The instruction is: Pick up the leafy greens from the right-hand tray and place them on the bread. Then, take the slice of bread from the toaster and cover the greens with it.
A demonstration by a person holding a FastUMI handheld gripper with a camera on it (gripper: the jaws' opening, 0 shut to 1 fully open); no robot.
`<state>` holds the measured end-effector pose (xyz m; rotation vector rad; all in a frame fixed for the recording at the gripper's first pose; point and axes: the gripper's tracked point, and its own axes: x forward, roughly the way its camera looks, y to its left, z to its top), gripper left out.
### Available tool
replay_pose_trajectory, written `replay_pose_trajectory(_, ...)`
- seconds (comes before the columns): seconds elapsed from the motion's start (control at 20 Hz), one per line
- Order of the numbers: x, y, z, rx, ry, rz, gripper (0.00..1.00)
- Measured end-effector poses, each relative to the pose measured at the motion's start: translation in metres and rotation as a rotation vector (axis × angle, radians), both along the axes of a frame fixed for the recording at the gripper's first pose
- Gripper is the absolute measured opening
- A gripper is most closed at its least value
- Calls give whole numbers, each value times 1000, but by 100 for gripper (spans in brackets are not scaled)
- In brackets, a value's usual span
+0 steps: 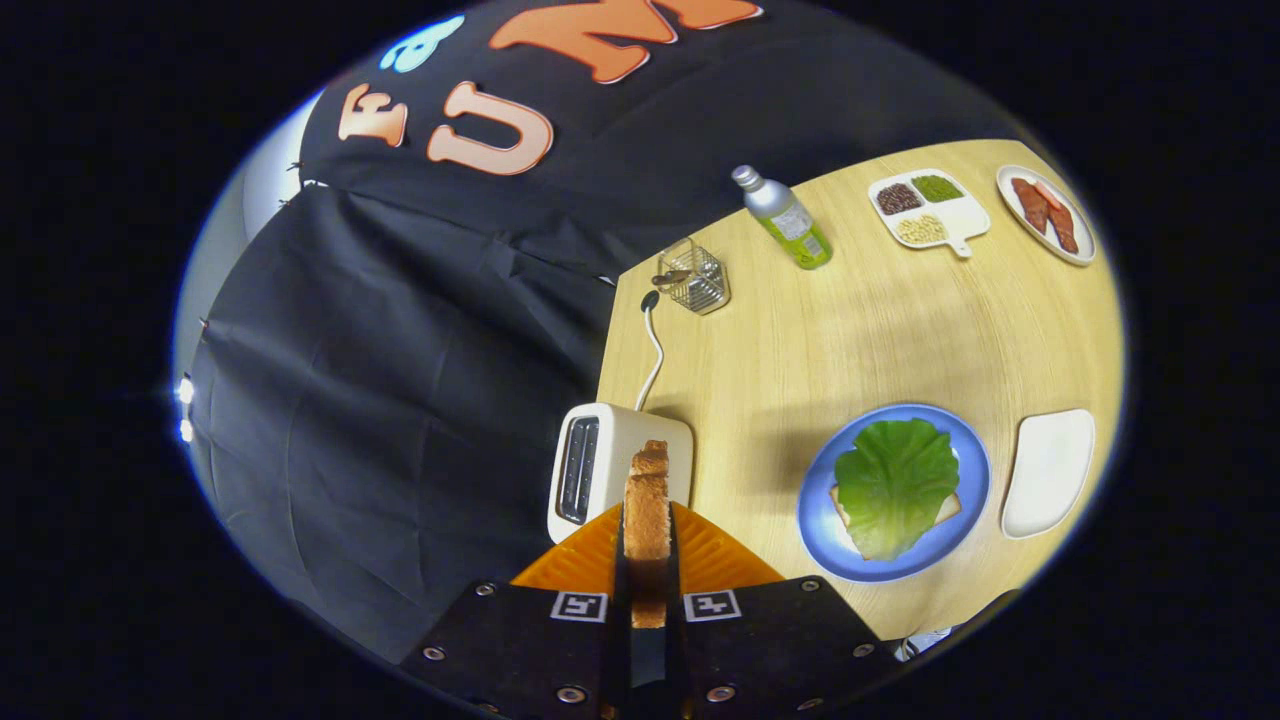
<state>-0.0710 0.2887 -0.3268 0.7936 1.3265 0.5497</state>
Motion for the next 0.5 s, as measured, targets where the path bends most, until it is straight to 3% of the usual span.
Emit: replay_pose_trajectory(0.5, -40, -47, -98, -17, 169, -16, 14)
